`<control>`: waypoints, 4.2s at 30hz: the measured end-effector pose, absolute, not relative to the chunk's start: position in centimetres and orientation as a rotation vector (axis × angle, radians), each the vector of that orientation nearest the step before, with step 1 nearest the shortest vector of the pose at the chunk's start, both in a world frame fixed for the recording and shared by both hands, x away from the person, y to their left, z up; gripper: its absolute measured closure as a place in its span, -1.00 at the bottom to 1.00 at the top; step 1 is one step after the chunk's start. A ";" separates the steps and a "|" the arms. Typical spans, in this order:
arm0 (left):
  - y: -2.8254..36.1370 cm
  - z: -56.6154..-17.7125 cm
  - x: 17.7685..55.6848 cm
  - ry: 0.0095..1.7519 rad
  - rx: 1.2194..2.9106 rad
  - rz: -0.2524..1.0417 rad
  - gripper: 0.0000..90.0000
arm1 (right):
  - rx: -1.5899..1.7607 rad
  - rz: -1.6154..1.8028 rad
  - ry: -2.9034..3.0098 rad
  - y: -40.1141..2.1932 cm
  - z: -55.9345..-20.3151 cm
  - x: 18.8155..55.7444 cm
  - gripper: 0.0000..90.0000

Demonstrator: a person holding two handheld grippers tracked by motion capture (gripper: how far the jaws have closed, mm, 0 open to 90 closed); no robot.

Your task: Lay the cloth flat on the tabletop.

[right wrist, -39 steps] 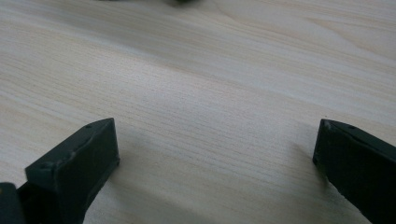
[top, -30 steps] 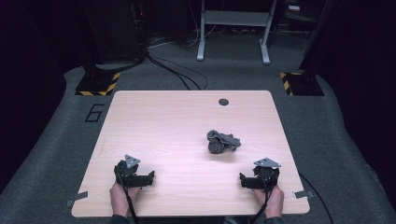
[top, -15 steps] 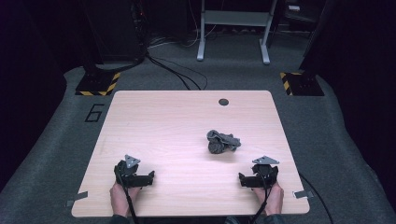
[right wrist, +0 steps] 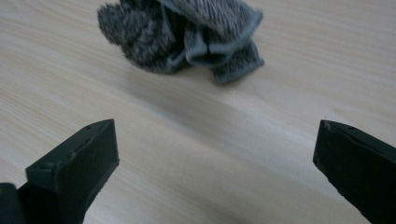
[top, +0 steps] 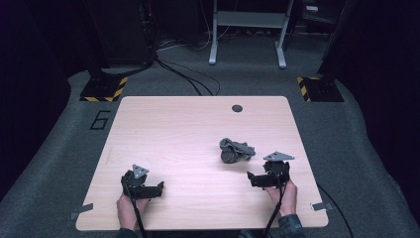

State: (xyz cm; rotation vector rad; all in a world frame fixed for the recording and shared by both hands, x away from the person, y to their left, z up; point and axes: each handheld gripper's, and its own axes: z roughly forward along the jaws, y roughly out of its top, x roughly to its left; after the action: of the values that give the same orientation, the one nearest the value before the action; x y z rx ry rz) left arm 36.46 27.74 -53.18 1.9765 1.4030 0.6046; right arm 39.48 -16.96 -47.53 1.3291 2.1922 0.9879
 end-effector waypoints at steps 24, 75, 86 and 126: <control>27.7 -53.2 36.4 1.411 1.968 0.603 -1.00 | 1.244 0.944 2.321 -11.7 -47.1 47.4 -0.80; 27.7 -53.2 36.4 1.404 1.977 0.608 -0.99 | 1.233 1.304 2.286 -11.8 -41.1 40.7 0.78; 27.7 -53.2 36.4 1.405 1.977 0.608 -0.99 | 1.286 1.251 2.397 -9.5 -43.1 37.8 0.78; 20.9 -47.7 36.5 1.100 1.958 0.449 -0.81 | 1.263 1.210 2.387 -10.3 -45.4 40.2 0.00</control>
State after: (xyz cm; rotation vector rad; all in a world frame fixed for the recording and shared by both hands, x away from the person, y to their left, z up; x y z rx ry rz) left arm 36.54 20.93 -47.72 1.9578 1.1002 0.4493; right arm 40.22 -10.27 -45.36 1.2633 2.3866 1.2104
